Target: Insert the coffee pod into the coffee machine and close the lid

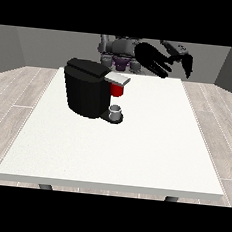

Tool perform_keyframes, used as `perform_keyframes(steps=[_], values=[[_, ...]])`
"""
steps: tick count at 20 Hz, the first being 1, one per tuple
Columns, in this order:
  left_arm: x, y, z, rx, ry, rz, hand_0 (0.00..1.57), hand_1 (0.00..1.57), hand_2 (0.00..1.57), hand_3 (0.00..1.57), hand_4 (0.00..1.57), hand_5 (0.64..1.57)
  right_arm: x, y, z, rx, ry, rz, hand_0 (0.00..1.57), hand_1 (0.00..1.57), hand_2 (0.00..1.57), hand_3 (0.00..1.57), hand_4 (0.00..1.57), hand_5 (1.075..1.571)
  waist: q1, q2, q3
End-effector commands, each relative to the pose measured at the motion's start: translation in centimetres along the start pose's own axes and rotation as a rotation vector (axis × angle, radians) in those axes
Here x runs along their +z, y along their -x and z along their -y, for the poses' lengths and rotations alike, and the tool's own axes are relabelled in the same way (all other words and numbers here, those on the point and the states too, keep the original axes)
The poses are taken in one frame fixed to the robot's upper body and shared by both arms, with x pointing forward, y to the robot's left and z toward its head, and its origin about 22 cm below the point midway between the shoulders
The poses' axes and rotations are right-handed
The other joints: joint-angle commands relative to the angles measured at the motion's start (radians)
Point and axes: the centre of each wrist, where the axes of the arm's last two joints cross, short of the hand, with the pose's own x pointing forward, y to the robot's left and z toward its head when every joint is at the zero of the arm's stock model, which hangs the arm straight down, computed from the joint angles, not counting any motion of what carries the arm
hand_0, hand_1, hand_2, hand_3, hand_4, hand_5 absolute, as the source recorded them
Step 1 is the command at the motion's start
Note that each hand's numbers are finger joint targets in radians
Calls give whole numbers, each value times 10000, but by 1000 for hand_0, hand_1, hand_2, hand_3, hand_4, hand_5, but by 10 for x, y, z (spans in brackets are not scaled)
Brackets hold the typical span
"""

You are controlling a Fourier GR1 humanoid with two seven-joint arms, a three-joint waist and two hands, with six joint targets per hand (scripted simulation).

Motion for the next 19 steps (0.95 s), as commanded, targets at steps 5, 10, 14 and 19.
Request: perform_keyframes(steps=[5,10,14,19], values=[[-9,-10,23,77,256,108,0,0,0,0,322,1571,-1,-13,-62,-797,-1187,1863,0,0,0,0,101,1571,-7,132,-201],[-8,-17,11,-126,283,138,0,0,0,0,266,1571,-11,-23,-75,-958,-1455,2102,0,0,0,0,0,1571,-49,61,-206],[19,11,5,224,-693,-732,0,0,0,0,266,1571,18,-4,-124,-1838,-2628,2912,0,0,0,0,172,1571,-1109,-678,-204],[55,41,-19,632,-1592,-1540,0,0,0,0,266,1571,48,11,-169,-2208,-3835,3061,0,0,0,0,259,1571,-2168,-1394,-206]])
